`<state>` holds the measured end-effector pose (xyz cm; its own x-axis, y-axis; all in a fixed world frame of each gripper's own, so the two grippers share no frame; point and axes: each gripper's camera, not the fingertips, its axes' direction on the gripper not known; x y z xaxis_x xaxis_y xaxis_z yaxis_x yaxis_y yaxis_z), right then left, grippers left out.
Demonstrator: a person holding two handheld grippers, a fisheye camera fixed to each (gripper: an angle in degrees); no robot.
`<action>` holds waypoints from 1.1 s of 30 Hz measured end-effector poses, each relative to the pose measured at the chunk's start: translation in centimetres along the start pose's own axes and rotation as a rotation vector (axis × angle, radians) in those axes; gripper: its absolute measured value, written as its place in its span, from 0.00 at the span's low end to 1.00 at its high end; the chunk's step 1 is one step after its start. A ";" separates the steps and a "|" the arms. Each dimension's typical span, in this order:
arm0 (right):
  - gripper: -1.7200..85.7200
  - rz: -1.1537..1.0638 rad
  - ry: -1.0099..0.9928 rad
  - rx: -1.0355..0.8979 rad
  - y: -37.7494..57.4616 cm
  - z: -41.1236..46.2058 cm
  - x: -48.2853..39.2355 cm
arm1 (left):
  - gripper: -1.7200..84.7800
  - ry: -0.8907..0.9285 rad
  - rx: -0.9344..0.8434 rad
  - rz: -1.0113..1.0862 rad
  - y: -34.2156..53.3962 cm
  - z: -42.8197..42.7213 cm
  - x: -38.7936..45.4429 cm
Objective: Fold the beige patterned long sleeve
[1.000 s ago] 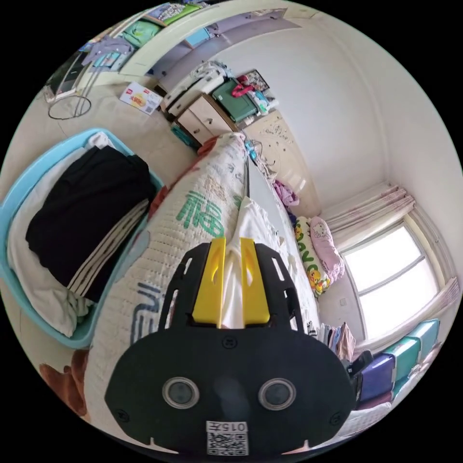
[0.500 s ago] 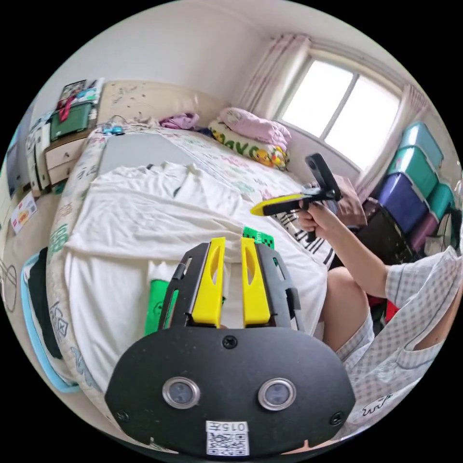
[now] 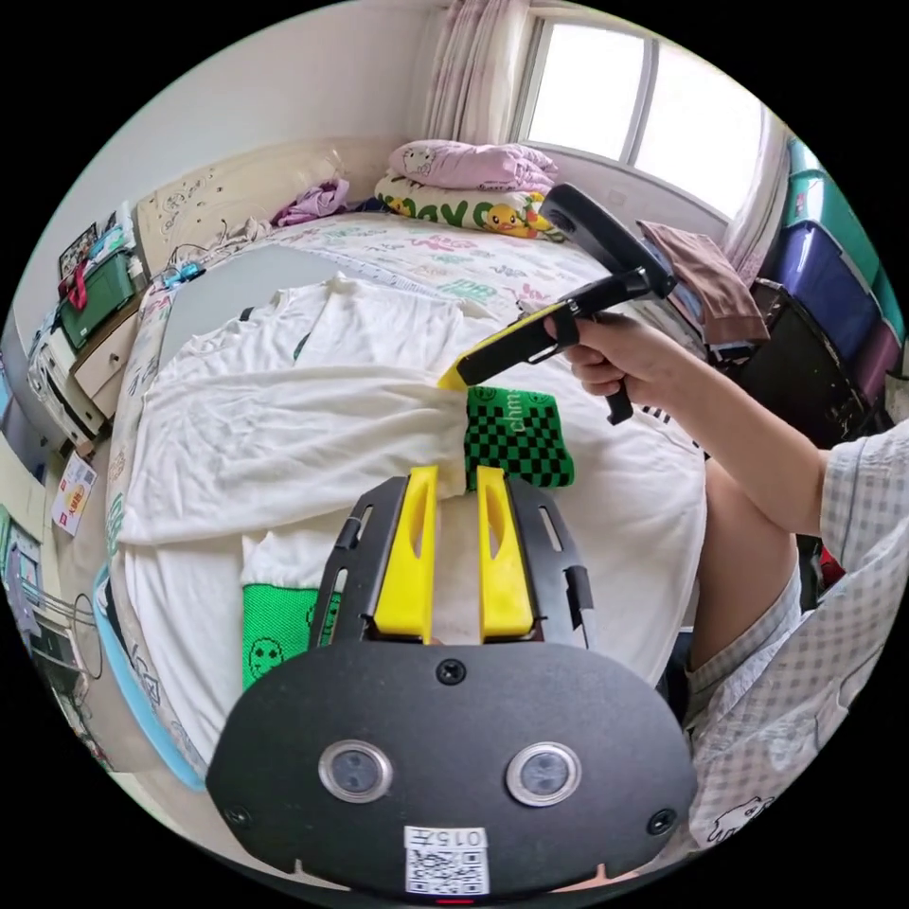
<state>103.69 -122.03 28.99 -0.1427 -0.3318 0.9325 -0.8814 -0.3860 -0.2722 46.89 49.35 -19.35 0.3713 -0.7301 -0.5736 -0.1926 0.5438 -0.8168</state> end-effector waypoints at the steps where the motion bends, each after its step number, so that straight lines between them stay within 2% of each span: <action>1: 0.08 0.004 -0.004 0.002 0.1 -0.1 0.1 | 0.09 -0.014 -0.031 0.011 -0.4 0.8 0.7; 5: 0.04 -0.006 0.013 0.005 0.4 -0.3 0.0 | 0.06 -0.068 -0.085 0.035 -1.1 2.4 2.3; 8: 0.02 -0.013 0.062 0.011 0.5 -0.4 -0.3 | 0.03 -0.065 -0.039 0.041 -0.6 1.4 2.6; 16: 0.02 -0.083 0.240 -0.036 0.5 0.1 -2.2 | 0.02 -0.105 -0.106 0.099 -0.8 1.6 3.1; 25: 0.06 -0.106 0.247 -0.016 1.7 -0.3 -2.8 | 0.03 0.010 -0.103 0.013 -1.9 -0.5 -3.0; 28: 0.07 -0.094 0.243 0.014 3.1 -2.4 -3.1 | 0.05 0.057 -0.011 -0.028 -1.0 -3.8 -5.0; 31: 0.07 -0.071 0.237 0.139 6.6 -6.6 -3.5 | 0.07 0.166 0.141 -0.076 1.2 -10.3 -7.4; 33: 0.07 -0.047 0.227 0.227 9.6 -10.2 -3.3 | 0.07 0.131 0.225 -0.141 3.5 -14.8 -9.5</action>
<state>91.08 -115.91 25.70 -0.2235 -0.1188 0.9674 -0.7702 -0.5868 -0.2500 29.24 52.05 -17.64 0.2568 -0.8442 -0.4705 0.0640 0.5006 -0.8633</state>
